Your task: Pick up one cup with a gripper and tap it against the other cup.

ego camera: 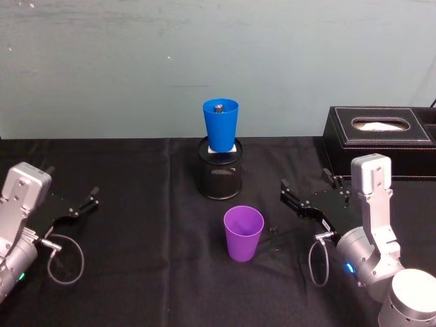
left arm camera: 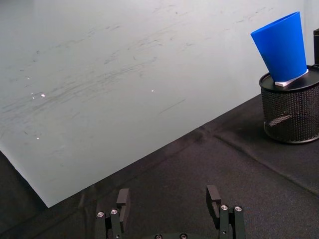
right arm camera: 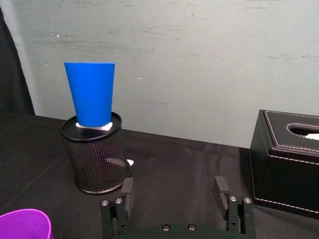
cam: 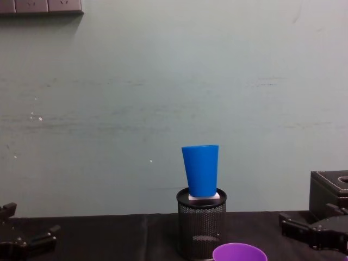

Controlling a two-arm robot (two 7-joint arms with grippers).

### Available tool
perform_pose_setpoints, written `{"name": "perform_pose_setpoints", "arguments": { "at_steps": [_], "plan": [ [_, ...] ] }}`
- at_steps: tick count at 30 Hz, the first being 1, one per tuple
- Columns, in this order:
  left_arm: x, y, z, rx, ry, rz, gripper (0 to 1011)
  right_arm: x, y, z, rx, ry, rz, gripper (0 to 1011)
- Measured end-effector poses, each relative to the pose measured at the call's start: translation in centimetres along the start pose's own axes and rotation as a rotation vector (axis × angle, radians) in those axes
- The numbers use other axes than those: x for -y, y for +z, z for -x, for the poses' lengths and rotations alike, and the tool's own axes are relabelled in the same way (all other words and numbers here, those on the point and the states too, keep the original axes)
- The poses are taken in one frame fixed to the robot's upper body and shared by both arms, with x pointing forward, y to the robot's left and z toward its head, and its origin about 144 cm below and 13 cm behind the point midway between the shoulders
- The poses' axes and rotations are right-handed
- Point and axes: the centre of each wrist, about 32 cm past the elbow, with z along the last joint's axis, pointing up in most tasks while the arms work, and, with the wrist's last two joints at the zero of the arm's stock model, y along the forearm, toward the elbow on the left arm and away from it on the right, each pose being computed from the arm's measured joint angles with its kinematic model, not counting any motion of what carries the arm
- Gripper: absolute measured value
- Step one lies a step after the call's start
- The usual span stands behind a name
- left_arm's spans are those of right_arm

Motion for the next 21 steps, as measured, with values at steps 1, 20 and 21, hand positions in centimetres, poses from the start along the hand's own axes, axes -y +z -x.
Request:
{"name": "perform_pose_setpoints", "arguments": {
  "at_steps": [1, 20, 21],
  "plan": [
    [0.0, 0.0, 0.0, 0.0, 0.0, 0.0, 1000, 0.0, 0.0, 0.0, 0.0, 0.0, 0.0, 1003],
    [0.0, 0.0, 0.0, 0.0, 0.0, 0.0, 1000, 0.03, 0.05, -0.01, 0.0, 0.001, -0.003, 1003],
    [0.0, 0.0, 0.0, 0.0, 0.0, 0.0, 1000, 0.03, 0.05, -0.01, 0.0, 0.001, -0.003, 1003]
  ]
}}
